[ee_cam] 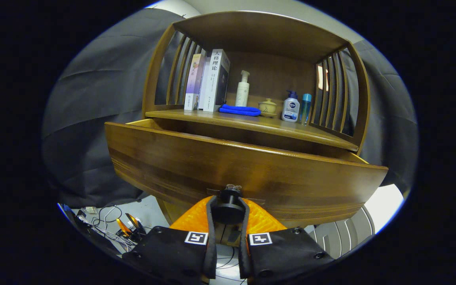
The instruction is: Pull open the drawer, take out the items inside it, and place them on the countertop above the cabinet.
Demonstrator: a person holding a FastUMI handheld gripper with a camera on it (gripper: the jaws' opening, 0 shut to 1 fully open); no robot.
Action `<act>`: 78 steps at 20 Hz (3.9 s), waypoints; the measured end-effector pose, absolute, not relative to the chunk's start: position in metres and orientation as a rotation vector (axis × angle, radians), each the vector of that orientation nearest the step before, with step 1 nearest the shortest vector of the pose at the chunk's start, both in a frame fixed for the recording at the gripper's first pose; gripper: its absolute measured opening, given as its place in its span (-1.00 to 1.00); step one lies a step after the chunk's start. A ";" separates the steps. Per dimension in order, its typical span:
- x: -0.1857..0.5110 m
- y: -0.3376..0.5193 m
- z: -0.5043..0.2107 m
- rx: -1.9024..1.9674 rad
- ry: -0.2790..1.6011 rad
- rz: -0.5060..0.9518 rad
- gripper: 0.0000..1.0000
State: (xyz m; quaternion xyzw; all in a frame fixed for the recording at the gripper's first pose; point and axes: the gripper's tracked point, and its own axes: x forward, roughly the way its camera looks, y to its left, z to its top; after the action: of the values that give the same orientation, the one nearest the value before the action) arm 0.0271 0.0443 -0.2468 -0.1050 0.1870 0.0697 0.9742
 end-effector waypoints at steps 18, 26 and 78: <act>-0.039 0.045 -0.255 -0.238 0.401 0.215 -0.52; -0.040 0.049 -0.257 -0.243 0.404 0.214 -0.39; 0.131 0.047 -0.223 -0.069 0.917 0.202 0.94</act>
State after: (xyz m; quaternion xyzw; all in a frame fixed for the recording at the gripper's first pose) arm 0.1313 0.0470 -0.2226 -0.0334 0.4416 0.0974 0.8913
